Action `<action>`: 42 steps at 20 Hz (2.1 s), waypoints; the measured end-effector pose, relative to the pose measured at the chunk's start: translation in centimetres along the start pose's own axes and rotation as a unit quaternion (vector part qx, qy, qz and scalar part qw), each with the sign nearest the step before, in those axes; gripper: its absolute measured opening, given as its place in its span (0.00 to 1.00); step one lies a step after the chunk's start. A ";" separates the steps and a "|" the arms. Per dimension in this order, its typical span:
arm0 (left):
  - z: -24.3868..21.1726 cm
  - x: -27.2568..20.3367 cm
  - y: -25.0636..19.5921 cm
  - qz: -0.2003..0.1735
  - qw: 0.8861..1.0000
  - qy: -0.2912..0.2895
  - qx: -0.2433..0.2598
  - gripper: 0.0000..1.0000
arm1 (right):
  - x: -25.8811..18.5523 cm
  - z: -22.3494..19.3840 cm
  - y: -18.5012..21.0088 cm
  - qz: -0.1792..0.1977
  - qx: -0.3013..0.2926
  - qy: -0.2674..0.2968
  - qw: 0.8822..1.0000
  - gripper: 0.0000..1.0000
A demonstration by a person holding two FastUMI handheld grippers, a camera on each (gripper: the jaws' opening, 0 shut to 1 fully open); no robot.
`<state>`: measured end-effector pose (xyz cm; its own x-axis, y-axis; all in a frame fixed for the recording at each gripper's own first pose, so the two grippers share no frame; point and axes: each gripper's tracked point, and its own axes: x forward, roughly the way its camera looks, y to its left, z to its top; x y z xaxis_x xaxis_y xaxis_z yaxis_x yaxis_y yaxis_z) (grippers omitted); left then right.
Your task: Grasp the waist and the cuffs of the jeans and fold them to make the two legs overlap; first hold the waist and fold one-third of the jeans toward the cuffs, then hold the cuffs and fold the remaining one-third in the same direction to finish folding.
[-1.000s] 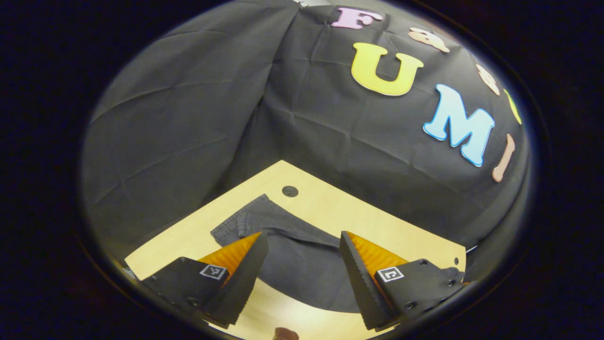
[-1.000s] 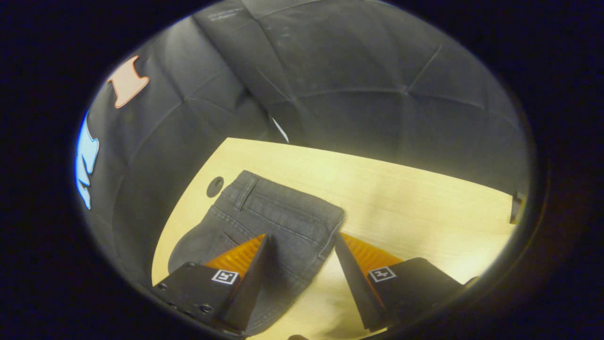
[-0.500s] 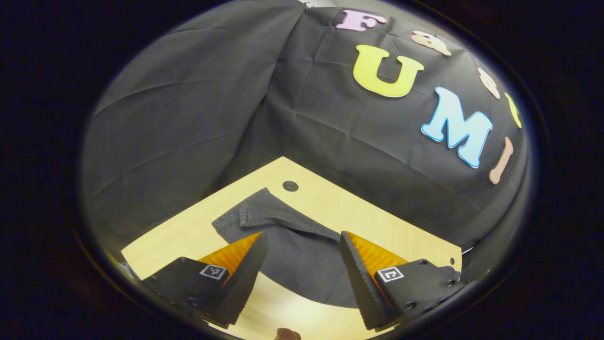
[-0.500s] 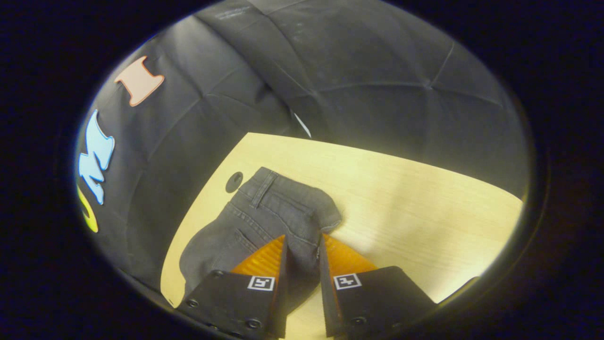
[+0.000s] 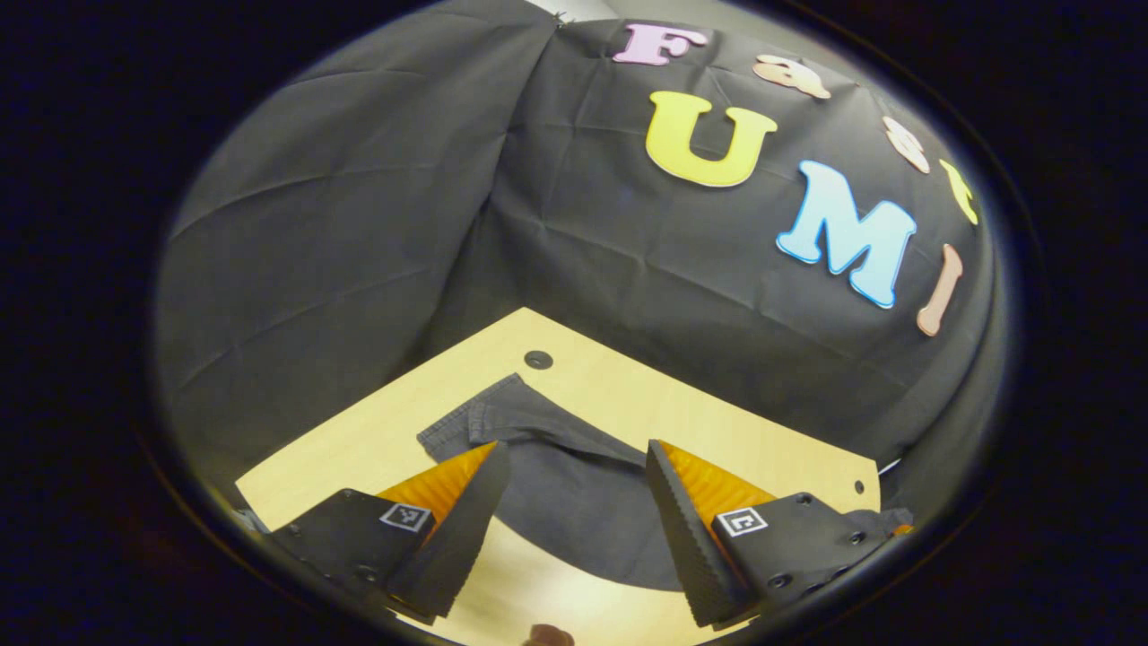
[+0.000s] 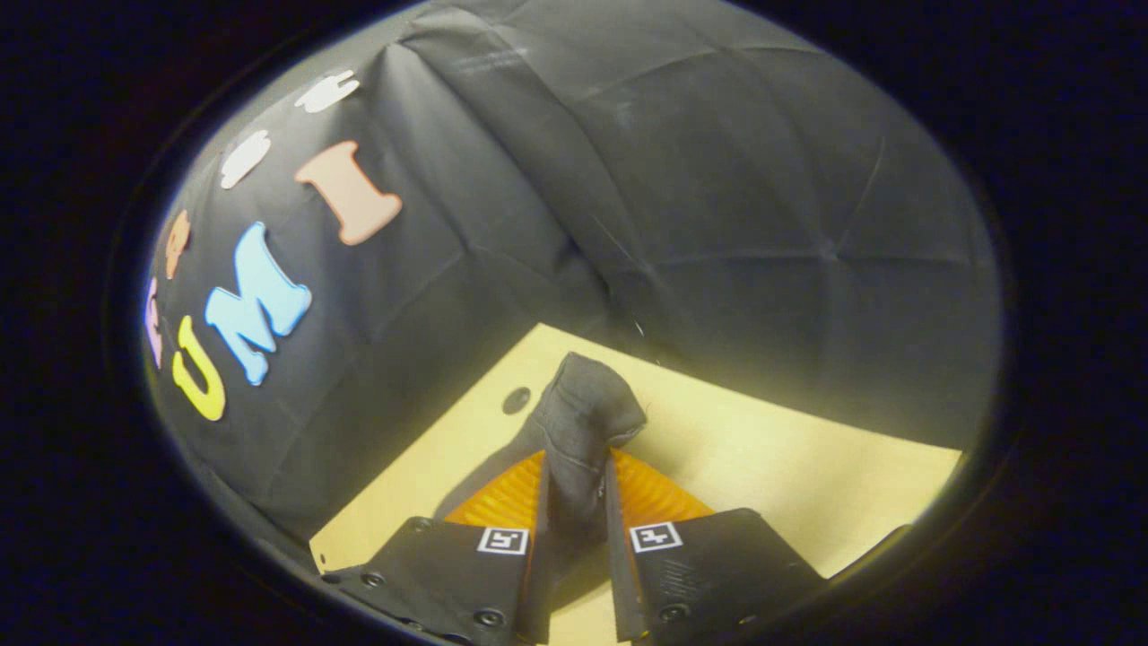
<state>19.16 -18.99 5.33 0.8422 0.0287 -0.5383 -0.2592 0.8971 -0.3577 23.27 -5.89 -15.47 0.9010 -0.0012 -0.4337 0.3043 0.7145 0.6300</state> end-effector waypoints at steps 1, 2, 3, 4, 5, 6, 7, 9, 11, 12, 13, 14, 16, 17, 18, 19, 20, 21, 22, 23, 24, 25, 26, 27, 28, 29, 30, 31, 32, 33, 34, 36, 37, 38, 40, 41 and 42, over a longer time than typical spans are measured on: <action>-0.2 -0.3 -0.6 -0.007 1.000 0.002 0.001 1.00 | -1.1 0.6 1.4 0.014 -0.012 -0.016 1.000 0.26; -0.4 -0.6 -0.9 -0.013 1.000 0.002 0.001 1.00 | -2.2 0.8 2.8 0.027 -0.028 -0.032 0.999 0.26; -0.5 -0.9 -1.4 -0.017 1.000 0.001 0.002 1.00 | -3.5 1.1 4.5 0.040 -0.044 -0.046 0.997 0.26; -0.4 -1.3 -1.5 -0.022 1.000 -0.003 0.001 1.00 | -5.0 1.1 6.5 0.053 -0.063 -0.063 0.995 0.26; -0.1 -1.8 -1.8 -0.026 1.000 -0.006 0.000 1.00 | -6.5 1.1 8.5 0.071 -0.085 -0.081 0.991 0.22; 0.2 -2.1 -1.7 -0.029 1.000 -0.010 -0.001 1.00 | -7.8 0.7 10.8 0.090 -0.110 -0.095 0.985 0.26; 0.4 -2.6 -1.5 -0.031 0.999 -0.015 -0.001 1.00 | -9.2 0.2 13.4 0.118 -0.138 -0.111 0.977 0.25; 1.4 -3.1 -0.6 -0.028 0.999 -0.029 -0.001 1.00 | -11.0 -1.7 18.4 0.172 -0.203 -0.149 0.953 0.30; 2.0 -3.8 -0.3 -0.038 0.998 -0.039 -0.009 1.00 | -11.8 -5.5 22.5 0.222 -0.258 -0.150 0.928 0.21; 2.4 -4.2 -0.4 -0.051 0.998 -0.043 -0.016 1.00 | -12.1 -7.8 24.3 0.246 -0.272 -0.145 0.919 0.25; 2.5 -4.5 -0.4 -0.058 0.997 -0.048 -0.020 0.99 | -12.6 -9.8 25.9 0.268 -0.279 -0.139 0.912 0.21; 2.6 -4.7 0.1 -0.061 0.997 -0.051 -0.024 1.00 | -12.2 -11.8 27.2 0.281 -0.289 -0.133 0.905 0.25; 2.4 -5.3 1.1 -0.063 0.996 -0.050 -0.034 1.00 | -11.8 -16.0 28.5 0.301 -0.319 -0.119 0.891 0.21; 2.1 -5.5 1.4 -0.066 0.996 -0.045 -0.040 1.00 | -11.4 -18.0 29.1 0.309 -0.333 -0.111 0.884 0.21; 1.9 -5.8 1.9 -0.065 0.996 -0.042 -0.043 1.00 | -10.9 -19.9 29.7 0.316 -0.348 -0.102 0.877 0.21; 1.7 -5.8 2.4 -0.062 0.996 -0.041 -0.044 0.99 | -10.3 -21.7 30.1 0.320 -0.363 -0.091 0.870 0.21; 1.4 -6.0 2.9 -0.059 0.997 -0.039 -0.044 0.99 | -9.7 -23.6 30.3 0.323 -0.375 -0.079 0.865 0.26; 1.2 -6.0 3.4 -0.055 0.997 -0.036 -0.044 0.99 | -9.0 -25.4 30.2 0.324 -0.389 -0.064 0.860 0.26; 0.9 -6.0 4.0 -0.052 0.997 -0.033 -0.046 0.99 | -8.7 -26.9 30.2 0.327 -0.398 -0.055 0.856 0.30; 0.5 -5.9 4.3 -0.050 0.997 -0.026 -0.049 0.99 | -8.6 -28.2 30.1 0.328 -0.404 -0.046 0.852 0.22; 0.1 -5.6 4.4 -0.052 0.997 -0.017 -0.056 1.00 | -8.5 -29.2 29.8 0.329 -0.410 -0.040 0.850 0.22; -0.4 -5.4 4.5 -0.054 0.996 -0.007 -0.066 1.00 | -8.5 -30.0 29.5 0.330 -0.416 -0.031 0.847 0.27; -0.9 -5.2 4.7 -0.055 0.996 0.005 -0.076 1.00 | -8.3 -30.7 29.3 0.332 -0.419 -0.026 0.845 0.28; -1.4 -4.8 4.8 -0.056 0.995 0.014 -0.085 1.00 | -8.1 -31.5 29.1 0.335 -0.421 -0.014 0.843 0.29; -1.8 -4.5 5.1 -0.053 0.994 0.019 -0.094 1.00 | -8.2 -32.3 28.7 0.339 -0.421 0.003 0.841 0.31; -2.2 -4.3 5.3 -0.051 0.993 0.024 -0.102 1.00 | -8.3 -33.0 28.4 0.340 -0.424 0.015 0.839 0.39; -2.6 -4.0 5.5 -0.050 0.992 0.028 -0.111 1.00 | -8.4 -33.1 28.0 0.339 -0.431 0.020 0.836 0.43; -3.0 -3.8 5.5 -0.051 0.991 0.035 -0.119 1.00 | -8.6 -33.2 28.0 0.340 -0.436 0.023 0.833 0.48; -3.5 -3.6 5.9 -0.050 0.990 0.041 -0.127 1.00 | -9.2 -33.2 28.2 0.348 -0.440 0.027 0.827 0.59; -3.8 -3.2 6.3 -0.049 0.989 0.047 -0.135 1.00 | -9.9 -33.1 28.1 0.353 -0.444 0.028 0.823 0.71; -4.2 -2.9 6.7 -0.047 0.987 0.054 -0.146 0.99 | -10.7 -32.6 28.0 0.357 -0.446 0.023 0.820 0.81; -4.7 -1.7 7.4 -0.047 0.981 0.069 -0.174 0.99 | -12.2 -30.5 28.5 0.361 -0.437 0.006 0.824 0.89; -5.0 -1.0 7.9 -0.046 0.978 0.076 -0.189 0.99 | -12.7 -29.2 28.6 0.357 -0.430 -0.003 0.829 0.89; -5.5 -0.3 8.4 -0.047 0.974 0.084 -0.205 0.99 | -13.0 -27.8 28.8 0.351 -0.423 -0.011 0.835 0.90; -6.5 1.4 9.8 -0.043 0.966 0.100 -0.234 0.99 | -13.5 -25.0 28.7 0.334 -0.411 -0.030 0.848 0.90; -6.7 2.2 10.5 -0.042 0.962 0.106 -0.248 1.00 | -13.6 -23.5 28.5 0.322 -0.408 -0.038 0.854 0.90; -7.0 3.1 11.1 -0.038 0.959 0.110 -0.259 0.99 | -13.5 -22.4 28.2 0.309 -0.406 -0.046 0.859 0.90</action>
<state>15.57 -11.97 -5.64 0.7627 -0.1737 -0.6230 -0.4488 0.5513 -0.7033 12.75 29.93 -6.21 0.8447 0.5252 -0.1029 -0.5231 0.8509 0.0488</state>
